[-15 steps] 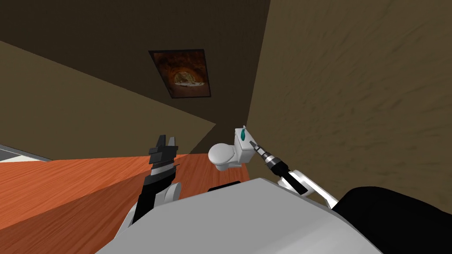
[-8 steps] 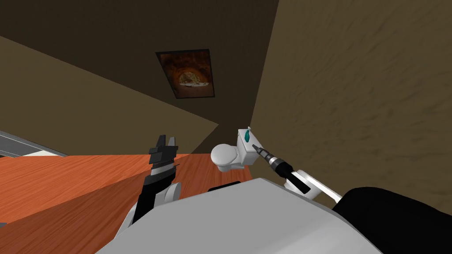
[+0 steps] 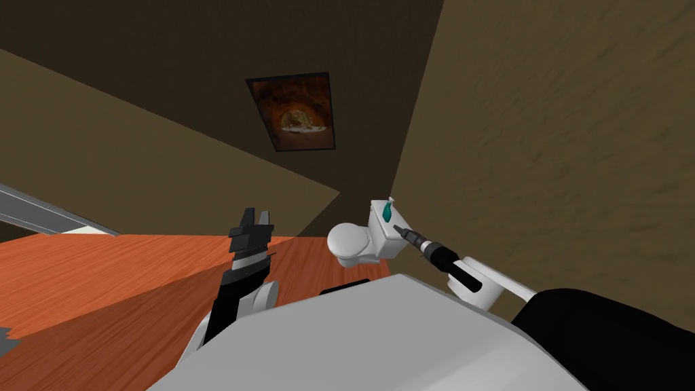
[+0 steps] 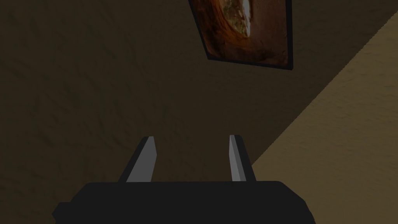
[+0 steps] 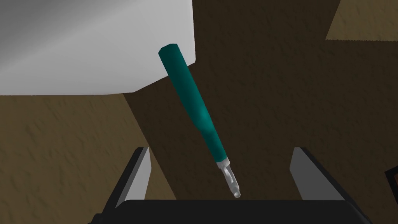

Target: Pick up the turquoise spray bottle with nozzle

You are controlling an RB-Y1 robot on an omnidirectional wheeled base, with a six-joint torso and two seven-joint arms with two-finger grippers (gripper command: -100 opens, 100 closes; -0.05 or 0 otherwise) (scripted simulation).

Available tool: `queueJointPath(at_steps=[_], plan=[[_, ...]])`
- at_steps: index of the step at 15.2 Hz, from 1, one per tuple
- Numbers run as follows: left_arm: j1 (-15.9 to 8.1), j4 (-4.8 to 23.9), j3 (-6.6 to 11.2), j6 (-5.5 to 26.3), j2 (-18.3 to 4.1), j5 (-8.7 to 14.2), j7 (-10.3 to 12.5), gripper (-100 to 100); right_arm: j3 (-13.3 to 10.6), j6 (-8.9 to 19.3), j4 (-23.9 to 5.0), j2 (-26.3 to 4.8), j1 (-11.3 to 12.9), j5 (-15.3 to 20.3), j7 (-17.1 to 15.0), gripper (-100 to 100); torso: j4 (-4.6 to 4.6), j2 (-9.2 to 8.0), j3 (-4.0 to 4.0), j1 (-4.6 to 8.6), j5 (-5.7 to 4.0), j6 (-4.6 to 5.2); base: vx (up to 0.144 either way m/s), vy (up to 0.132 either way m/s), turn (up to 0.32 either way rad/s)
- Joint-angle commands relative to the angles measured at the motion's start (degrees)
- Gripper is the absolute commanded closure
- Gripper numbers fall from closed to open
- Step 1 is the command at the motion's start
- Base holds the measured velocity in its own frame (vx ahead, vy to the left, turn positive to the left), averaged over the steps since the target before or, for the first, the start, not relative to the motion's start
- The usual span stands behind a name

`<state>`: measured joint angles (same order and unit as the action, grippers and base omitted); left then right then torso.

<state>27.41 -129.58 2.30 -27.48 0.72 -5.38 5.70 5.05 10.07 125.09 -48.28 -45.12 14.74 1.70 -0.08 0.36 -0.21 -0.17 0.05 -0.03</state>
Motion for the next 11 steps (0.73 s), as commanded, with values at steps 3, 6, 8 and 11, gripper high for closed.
queueJointPath(at_steps=[3,6,8,11], plan=[[0.0,0.0,0.0,0.0,0.0,0.0,0.0,0,0.7,4.1,-1.6,-5.1,-0.4,0.0,0.2,-100,-0.01,0.04,-0.02,0.02,-0.01,0.0,0.097,0.043,0.066],[0.0,0.0,0.0,0.0,0.0,0.0,0.0,0,1.0,5.6,-2.1,-7.9,-0.7,-0.1,0.3,-100,-0.01,0.06,-0.03,-0.01,0.0,0.0,0.098,0.045,0.051],[0.0,0.0,0.0,0.0,0.0,0.0,0.0,0,1.4,7.0,-2.5,-10.0,-1.0,-0.3,0.4,-100,-0.02,0.12,-0.07,0.01,0.0,-0.01,0.116,0.034,0.059],[0.0,0.0,0.0,0.0,0.0,0.0,0.0,0,2.2,9.4,-3.4,-13.7,-1.3,-0.6,0.7,-100,-0.04,0.2,-0.11,0.04,-0.01,-0.02,0.127,0.028,0.072]])
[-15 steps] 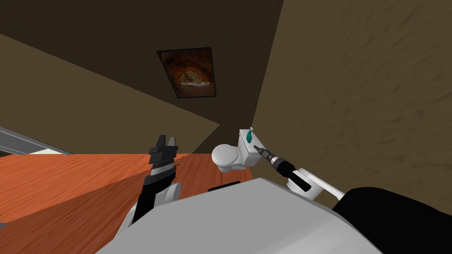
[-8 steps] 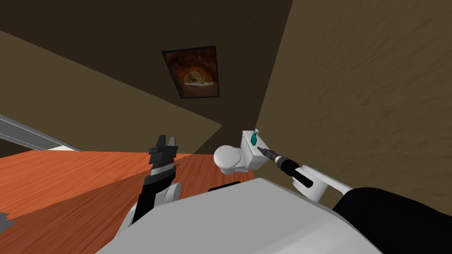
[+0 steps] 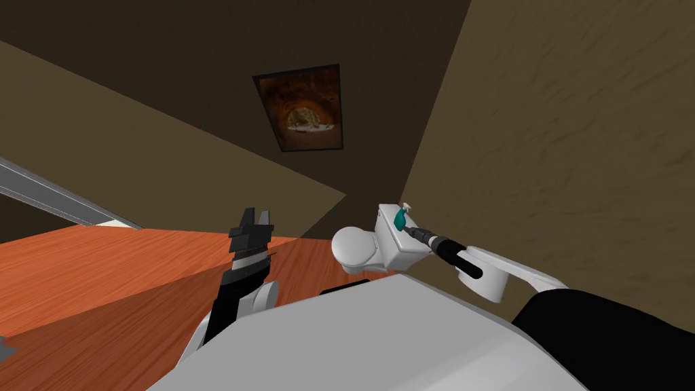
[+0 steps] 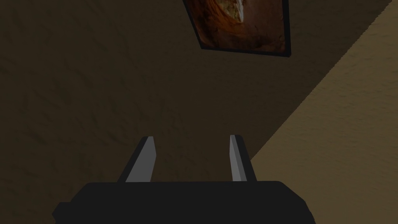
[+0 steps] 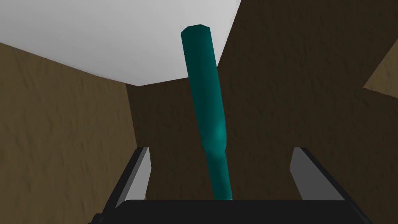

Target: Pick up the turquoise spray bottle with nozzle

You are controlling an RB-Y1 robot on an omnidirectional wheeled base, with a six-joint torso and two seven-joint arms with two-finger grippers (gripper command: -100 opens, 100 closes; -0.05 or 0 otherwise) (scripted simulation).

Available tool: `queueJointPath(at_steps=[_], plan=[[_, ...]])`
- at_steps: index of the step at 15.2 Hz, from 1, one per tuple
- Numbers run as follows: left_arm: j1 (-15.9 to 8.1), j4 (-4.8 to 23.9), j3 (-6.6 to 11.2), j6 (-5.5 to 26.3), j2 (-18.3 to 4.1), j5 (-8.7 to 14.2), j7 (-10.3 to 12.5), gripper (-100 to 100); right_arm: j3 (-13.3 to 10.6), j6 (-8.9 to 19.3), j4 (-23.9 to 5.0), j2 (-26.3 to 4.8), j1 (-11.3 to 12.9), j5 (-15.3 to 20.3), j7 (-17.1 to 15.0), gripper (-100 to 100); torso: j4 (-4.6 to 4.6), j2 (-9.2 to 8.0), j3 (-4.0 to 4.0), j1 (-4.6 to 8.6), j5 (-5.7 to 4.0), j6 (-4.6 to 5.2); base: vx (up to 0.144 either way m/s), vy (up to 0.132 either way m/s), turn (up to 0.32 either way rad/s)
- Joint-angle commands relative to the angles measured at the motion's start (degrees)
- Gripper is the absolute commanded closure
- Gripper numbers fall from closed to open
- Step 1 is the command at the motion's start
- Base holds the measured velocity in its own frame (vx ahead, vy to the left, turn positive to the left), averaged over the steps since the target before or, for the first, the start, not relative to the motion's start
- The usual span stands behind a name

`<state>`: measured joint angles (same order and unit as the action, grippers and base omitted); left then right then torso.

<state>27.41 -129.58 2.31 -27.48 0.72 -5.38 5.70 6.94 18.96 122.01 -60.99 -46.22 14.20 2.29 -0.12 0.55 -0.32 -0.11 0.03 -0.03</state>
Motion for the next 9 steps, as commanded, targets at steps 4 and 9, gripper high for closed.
queueJointPath(at_steps=[4,9], plan=[[0.0,0.0,0.0,0.0,0.0,0.0,0.0,0,1.2,3.2,-1.4,-5.6,-0.6,-0.6,0.4,-100,0.0,0.01,-0.01,0.01,-0.01,0.0,0.126,0.021,0.047],[0.0,0.0,0.0,0.0,0.0,0.0,0.0,0,1.9,4.5,-2.1,-8.5,-0.6,-1.2,0.6,-100,0.0,0.0,0.0,0.07,-0.02,0.0,0.117,0.006,0.042]])
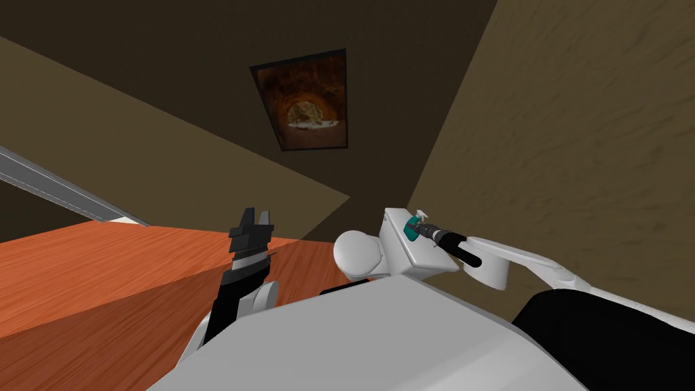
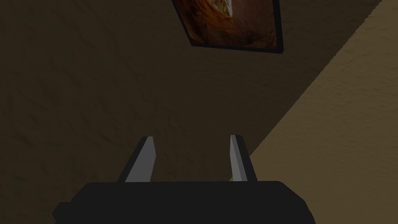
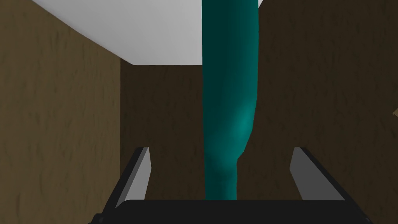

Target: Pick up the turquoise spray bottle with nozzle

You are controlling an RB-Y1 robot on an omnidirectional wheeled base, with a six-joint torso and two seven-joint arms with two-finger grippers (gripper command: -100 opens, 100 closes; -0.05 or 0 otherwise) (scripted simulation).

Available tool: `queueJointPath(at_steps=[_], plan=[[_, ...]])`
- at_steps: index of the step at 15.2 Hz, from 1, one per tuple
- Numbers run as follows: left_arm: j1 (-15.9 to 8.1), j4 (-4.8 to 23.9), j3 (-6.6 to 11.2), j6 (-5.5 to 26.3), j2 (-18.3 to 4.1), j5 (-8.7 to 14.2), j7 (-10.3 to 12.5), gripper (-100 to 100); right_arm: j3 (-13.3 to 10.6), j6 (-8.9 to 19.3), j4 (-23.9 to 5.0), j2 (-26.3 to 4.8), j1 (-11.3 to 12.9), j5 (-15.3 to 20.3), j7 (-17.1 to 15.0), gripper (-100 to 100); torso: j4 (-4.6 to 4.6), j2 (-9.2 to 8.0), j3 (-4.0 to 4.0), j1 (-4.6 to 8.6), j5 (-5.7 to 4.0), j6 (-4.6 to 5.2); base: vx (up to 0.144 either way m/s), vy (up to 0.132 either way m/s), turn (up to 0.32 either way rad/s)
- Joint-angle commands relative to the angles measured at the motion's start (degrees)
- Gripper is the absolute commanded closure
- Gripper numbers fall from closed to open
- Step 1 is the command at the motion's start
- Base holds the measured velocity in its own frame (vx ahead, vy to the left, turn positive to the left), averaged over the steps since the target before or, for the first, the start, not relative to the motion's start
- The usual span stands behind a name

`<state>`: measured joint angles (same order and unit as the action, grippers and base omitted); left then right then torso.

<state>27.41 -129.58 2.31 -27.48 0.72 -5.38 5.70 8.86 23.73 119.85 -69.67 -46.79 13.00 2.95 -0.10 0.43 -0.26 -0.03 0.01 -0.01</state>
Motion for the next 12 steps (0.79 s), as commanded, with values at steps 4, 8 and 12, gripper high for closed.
queueJointPath(at_steps=[4,8,12], plan=[[0.0,0.0,-0.01,0.0,0.0,0.0,0.0,0,-2.9,-4.7,-6.8,-0.1,5.6,1.3,-1.4,-100,0.12,-0.5,0.29,-0.29,0.05,0.01,-0.028,0.069,-0.003],[0.0,0.0,-0.01,0.0,0.0,0.0,0.0,0,-5.8,-9.2,-11.9,-0.3,10.8,2.6,-2.8,-100,0.14,-0.6,0.35,-0.29,0.05,0.01,-0.03,0.063,-0.003],[0.0,0.0,0.0,0.0,0.0,0.0,0.0,0,-8.7,-11.7,-16.9,-0.4,14.4,3.8,-4.2,-100,0.13,-0.53,0.32,-0.07,0.02,0.03,-0.012,0.03,-0.003]])
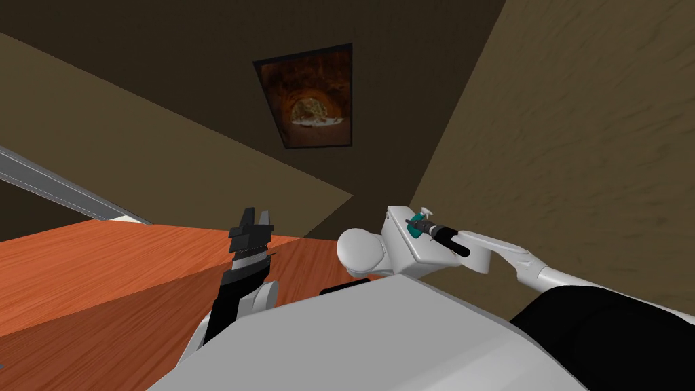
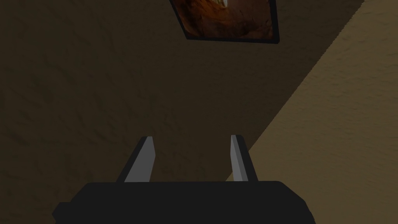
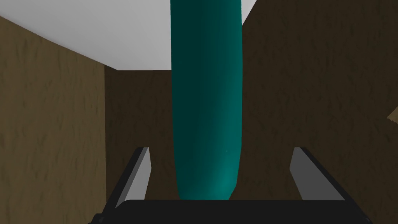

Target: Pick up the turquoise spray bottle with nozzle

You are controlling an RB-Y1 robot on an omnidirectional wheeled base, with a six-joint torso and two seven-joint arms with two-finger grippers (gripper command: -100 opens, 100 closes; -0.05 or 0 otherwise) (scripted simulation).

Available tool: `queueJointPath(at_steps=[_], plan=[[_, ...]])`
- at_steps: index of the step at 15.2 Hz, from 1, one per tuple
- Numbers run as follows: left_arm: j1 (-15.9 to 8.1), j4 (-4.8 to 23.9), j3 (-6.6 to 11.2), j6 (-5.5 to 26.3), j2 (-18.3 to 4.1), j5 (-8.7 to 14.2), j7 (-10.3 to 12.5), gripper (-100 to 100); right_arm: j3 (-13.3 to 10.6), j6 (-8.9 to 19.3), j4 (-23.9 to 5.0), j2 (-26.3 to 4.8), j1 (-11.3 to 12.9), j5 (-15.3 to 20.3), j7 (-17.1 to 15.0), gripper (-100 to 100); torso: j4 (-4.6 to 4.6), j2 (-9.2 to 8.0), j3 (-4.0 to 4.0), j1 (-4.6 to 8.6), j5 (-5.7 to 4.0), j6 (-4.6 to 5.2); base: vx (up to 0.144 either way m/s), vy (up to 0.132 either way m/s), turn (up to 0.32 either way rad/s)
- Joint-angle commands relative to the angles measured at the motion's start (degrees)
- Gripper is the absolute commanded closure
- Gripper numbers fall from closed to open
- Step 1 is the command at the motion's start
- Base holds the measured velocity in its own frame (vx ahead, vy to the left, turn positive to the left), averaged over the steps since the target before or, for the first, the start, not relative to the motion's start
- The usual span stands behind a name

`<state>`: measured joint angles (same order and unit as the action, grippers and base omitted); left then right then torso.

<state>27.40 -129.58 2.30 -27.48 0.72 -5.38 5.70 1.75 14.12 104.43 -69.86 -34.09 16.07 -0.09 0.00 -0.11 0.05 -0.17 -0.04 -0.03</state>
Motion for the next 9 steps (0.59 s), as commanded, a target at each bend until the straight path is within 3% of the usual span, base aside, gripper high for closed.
queueJointPath(at_steps=[1,2,6,7,9], plan=[[0.0,0.0,0.0,0.0,0.0,0.0,0.0,0,-1.6,-2.9,-2.9,-0.2,2.9,0.8,-1.1,-100,0.0,0.0,0.0,0.0,0.0,0.0,-0.038,0.079,-0.035],[0.0,0.0,0.0,0.0,0.0,0.0,0.0,0,-1.6,-3.9,-4.3,-0.2,4.1,0.8,-1.1,-100,-0.06,0.04,-0.05,-0.1,-0.1,-0.12,-0.038,0.075,0.004],[0.0,0.0,0.0,0.0,0.0,0.0,0.0,0,-1.6,-4.3,-8.0,-0.2,4.1,0.8,-1.1,-100,-0.11,0.26,-0.18,0.1,-0.13,-0.13,-0.006,0.02,0.007],[0.0,0.0,0.0,0.0,0.0,0.0,0.0,0,-4.5,-6.8,-10.0,-0.3,7.4,2.0,-2.5,-100,-0.12,0.29,-0.2,0.16,-0.15,-0.12,-0.009,0.04,-0.007],[0.0,0.0,0.0,0.0,0.0,0.0,0.0,0,-4.5,-8.6,-12.7,-0.3,9.8,2.0,-2.5,-100,-0.17,0.34,-0.26,-0.02,-0.24,-0.27,-0.029,0.075,-0.013]])
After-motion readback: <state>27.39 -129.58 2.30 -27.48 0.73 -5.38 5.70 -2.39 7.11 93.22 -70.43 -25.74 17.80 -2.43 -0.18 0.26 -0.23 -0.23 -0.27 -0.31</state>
